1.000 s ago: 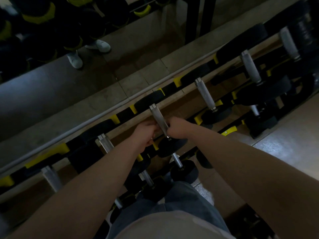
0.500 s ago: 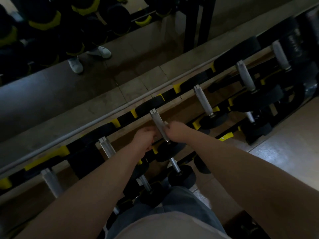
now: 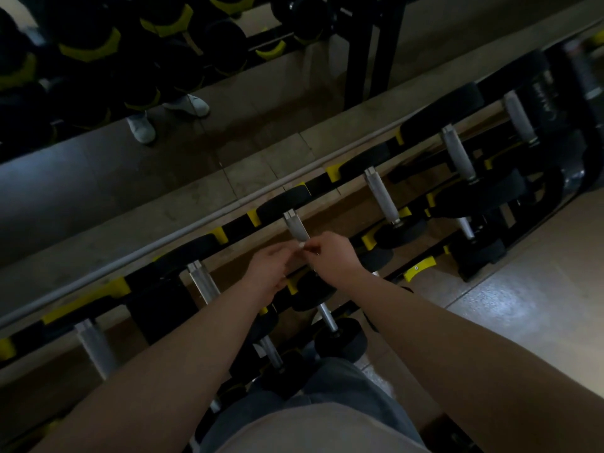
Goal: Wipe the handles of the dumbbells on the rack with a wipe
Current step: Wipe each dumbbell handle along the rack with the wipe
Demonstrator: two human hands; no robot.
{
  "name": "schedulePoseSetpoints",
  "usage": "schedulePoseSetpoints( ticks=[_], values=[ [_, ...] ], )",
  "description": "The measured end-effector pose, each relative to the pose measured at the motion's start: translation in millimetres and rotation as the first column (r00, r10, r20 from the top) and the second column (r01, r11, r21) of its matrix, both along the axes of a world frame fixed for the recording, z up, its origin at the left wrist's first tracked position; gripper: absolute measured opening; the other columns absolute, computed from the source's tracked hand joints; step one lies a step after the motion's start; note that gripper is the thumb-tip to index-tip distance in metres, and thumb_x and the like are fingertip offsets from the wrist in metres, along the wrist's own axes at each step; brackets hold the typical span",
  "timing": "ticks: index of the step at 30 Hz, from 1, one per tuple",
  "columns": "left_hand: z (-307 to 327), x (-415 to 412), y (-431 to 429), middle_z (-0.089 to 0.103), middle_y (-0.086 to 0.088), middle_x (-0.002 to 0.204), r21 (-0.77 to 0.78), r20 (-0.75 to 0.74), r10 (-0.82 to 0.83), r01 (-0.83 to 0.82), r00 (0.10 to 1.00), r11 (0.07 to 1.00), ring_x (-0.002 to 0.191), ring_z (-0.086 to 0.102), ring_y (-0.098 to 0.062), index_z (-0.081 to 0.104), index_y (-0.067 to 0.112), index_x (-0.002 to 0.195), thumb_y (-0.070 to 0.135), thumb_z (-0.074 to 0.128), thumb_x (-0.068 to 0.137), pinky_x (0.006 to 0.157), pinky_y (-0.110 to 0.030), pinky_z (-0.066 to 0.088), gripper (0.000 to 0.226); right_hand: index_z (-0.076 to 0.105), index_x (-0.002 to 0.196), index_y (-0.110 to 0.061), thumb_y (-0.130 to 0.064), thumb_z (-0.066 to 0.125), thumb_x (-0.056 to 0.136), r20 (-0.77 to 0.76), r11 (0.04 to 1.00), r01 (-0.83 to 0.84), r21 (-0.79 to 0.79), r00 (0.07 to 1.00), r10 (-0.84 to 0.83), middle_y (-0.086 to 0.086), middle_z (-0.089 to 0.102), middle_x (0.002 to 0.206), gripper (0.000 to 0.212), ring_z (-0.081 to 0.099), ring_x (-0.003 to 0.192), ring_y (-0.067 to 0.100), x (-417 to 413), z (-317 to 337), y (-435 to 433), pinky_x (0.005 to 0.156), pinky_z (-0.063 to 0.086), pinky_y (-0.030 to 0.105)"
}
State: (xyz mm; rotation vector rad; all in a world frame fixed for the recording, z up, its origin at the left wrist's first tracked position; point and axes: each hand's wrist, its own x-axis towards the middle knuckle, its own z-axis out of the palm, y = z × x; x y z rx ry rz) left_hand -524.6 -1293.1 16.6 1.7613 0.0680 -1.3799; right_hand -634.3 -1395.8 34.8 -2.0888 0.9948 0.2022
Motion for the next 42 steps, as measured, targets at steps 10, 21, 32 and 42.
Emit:
schedulePoseSetpoints(
  ticks=[10, 21, 32, 42],
  values=[
    [-10.1, 20.5, -48.3, 0.067, -0.006, 0.120, 0.076, 0.091, 0.302, -0.309, 0.949, 0.948, 0.126, 0.056, -0.038, 0.070, 0.026, 0.113, 0.026, 0.067, 0.094, 0.100, -0.047, 0.049, 0.018, 0.063, 0.134, -0.022, -0.022, 0.048, 0.103, -0.009, 0.994, 0.101, 0.050, 0.995, -0.101, -0.002, 0.063, 0.129, 0.034, 0.062, 0.111, 0.014, -12.0, 2.2, -8.2, 0.092, 0.051, 0.028],
    [-26.0, -27.0, -24.1, 0.072, -0.016, 0.103, 0.207, 0.006, -0.059, 0.056, 0.998, 0.977, 0.090, 0.070, -0.029, 0.071, 0.006, 0.104, 0.008, 0.061, 0.096, 0.069, -0.032, 0.054, 0.013, 0.066, 0.130, -0.021, -0.012, 0.044, 0.096, -0.155, 0.995, 0.072, 0.072, 0.986, -0.060, 0.003, 0.063, 0.124, 0.042, 0.060, 0.108, 0.021, -10.3, -7.3, -8.9, 0.093, 0.054, 0.037],
    [-31.4, -28.7, -18.4, 0.075, -0.002, 0.095, 0.070, -0.021, 0.125, -0.123, 0.992, 0.990, 0.096, 0.071, -0.023, 0.074, 0.020, 0.091, 0.018, 0.081, 0.081, 0.086, -0.042, 0.059, 0.012, 0.069, 0.120, -0.020, -0.015, 0.045, 0.099, -0.135, 0.981, 0.175, 0.088, 0.977, -0.163, 0.000, 0.067, 0.118, 0.033, 0.056, 0.097, 0.013, -17.2, -7.4, -15.8, 0.084, 0.048, 0.027],
    [-19.5, -13.4, -36.9, 0.067, 0.008, 0.093, 0.089, 0.316, 0.041, -0.072, 0.948, 0.993, 0.083, 0.060, -0.007, 0.070, 0.024, 0.097, 0.034, 0.073, 0.088, 0.068, -0.026, 0.049, 0.014, 0.070, 0.119, -0.021, -0.014, 0.045, 0.100, -0.130, 0.982, 0.165, 0.086, 0.980, -0.154, -0.007, 0.061, 0.102, 0.032, 0.057, 0.089, 0.010, -19.6, -5.4, -10.8, 0.074, 0.046, 0.025]
  ],
)
